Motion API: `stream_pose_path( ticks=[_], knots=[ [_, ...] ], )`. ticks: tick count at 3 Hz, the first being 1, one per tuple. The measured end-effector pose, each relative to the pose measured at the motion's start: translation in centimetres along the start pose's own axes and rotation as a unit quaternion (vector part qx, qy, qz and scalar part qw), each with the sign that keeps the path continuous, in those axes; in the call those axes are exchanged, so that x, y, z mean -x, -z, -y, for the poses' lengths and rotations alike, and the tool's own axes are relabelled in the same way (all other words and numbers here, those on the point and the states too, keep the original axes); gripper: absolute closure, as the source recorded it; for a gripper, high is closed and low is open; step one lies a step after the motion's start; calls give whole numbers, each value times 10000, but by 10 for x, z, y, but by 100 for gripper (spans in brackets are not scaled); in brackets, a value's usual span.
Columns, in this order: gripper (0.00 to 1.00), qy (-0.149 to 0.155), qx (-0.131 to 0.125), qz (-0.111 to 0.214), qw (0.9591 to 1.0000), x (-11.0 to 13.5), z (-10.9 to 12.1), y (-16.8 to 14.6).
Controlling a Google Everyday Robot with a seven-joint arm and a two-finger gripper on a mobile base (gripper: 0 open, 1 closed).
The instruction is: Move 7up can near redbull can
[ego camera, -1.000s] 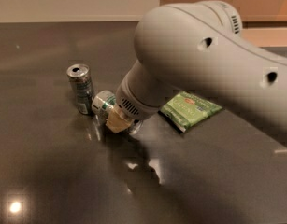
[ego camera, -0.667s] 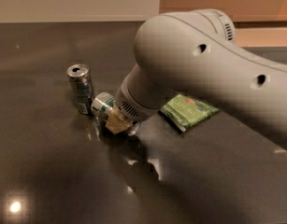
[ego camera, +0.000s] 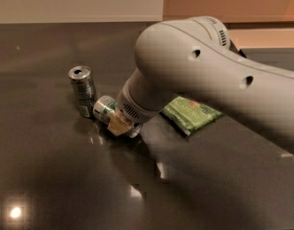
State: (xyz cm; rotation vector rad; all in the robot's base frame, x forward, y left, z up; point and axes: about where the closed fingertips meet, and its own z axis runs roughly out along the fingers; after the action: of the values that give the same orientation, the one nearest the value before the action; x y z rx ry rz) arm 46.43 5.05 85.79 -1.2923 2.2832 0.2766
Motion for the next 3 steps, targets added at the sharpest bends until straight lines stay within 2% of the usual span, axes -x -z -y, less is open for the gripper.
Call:
stream_pose_path(
  ticks=[3],
  knots=[
    [12,-157,40,13,9999,2,13,-11]
  ],
)
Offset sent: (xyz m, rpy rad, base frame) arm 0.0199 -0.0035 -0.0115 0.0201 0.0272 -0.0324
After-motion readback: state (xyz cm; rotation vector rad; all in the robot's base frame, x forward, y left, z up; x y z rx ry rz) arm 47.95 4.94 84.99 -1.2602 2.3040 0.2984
